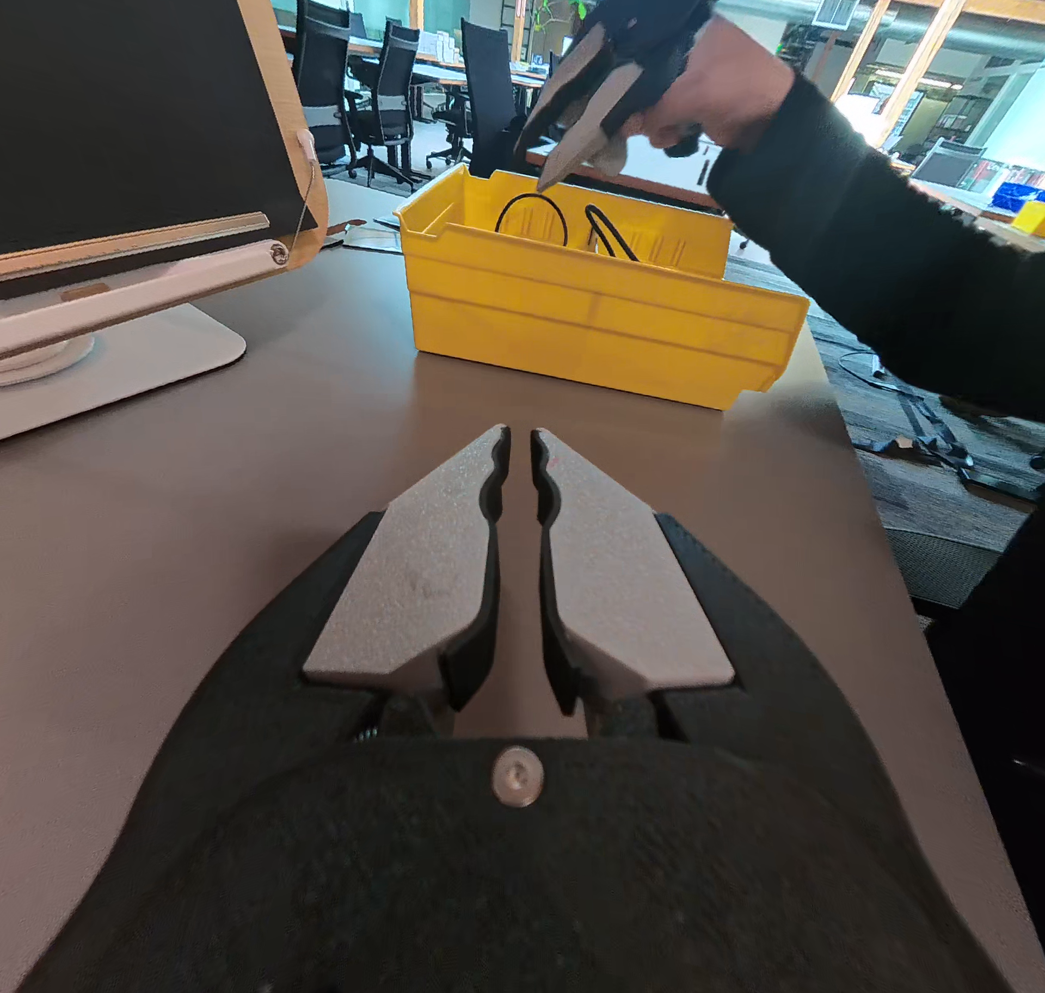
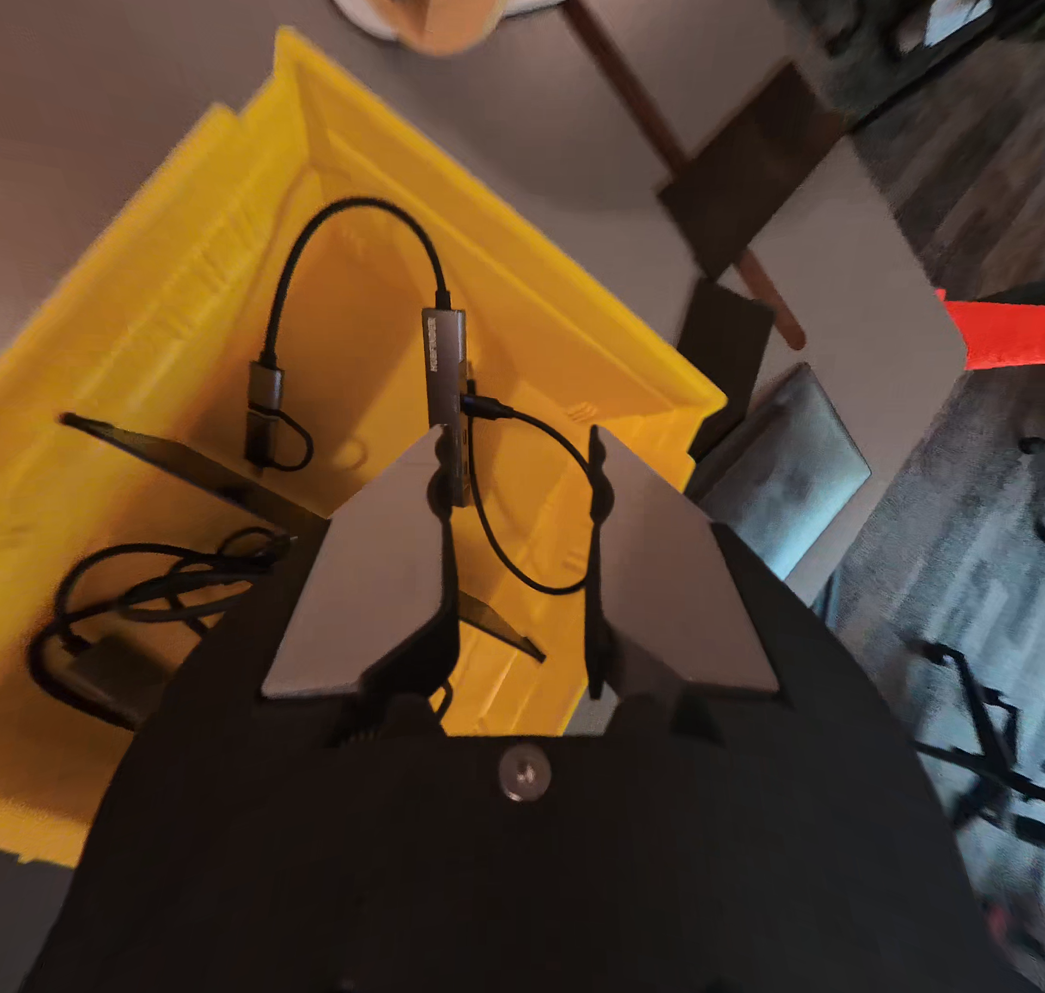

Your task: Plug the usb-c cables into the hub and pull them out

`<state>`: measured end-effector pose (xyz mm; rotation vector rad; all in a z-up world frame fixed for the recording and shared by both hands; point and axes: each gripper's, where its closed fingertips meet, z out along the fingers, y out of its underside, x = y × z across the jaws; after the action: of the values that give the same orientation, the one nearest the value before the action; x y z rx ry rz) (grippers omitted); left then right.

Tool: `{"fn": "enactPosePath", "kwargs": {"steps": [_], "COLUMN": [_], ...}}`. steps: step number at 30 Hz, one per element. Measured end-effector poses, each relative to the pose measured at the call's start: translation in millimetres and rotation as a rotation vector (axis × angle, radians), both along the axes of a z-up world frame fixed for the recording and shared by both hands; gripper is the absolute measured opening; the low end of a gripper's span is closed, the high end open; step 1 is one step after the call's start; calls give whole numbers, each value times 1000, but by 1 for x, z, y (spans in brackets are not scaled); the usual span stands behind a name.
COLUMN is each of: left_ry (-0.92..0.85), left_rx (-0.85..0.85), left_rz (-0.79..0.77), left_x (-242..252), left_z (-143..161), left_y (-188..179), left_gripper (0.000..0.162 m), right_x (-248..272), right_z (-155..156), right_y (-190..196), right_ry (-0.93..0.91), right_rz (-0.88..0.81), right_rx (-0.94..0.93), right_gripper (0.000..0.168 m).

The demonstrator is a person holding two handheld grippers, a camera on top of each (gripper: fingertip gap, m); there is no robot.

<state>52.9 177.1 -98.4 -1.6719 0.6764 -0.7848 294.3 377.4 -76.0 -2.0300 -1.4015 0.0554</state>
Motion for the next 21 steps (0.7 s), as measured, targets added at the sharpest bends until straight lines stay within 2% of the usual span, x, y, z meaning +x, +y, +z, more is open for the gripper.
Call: {"fn": "enactPosePath", "kwargs": {"steps": [3,5,8,11,16,21], "left_ry": [1,31,95,124,162,239], "left_rx": [0,-11,-14,-17,-30,-39], "left_rz": [2,-1,-9,-36,-52,-27], "left_x": [1,4,9,18,32,39], "left_z": [1,-4,-12,-17,-26,-39], "left_y": [0,-2,-4,-8,-12,-12], "left_gripper": [4,6,10,10,9,15], "right_x": [4,-5,-11,0,-4,-12], "right_z": [30,39,35,11,-29,-29], "right_y": [-16,-51,-116,-159,-191,-195], "right_ry": [189,325,406,306,205,322], "right_rz": [24,162,408,539,535,434], "right_rx": [37,-38,-214,-289,-386,-363], "right_gripper": [45,36,26,26,25,30]}}
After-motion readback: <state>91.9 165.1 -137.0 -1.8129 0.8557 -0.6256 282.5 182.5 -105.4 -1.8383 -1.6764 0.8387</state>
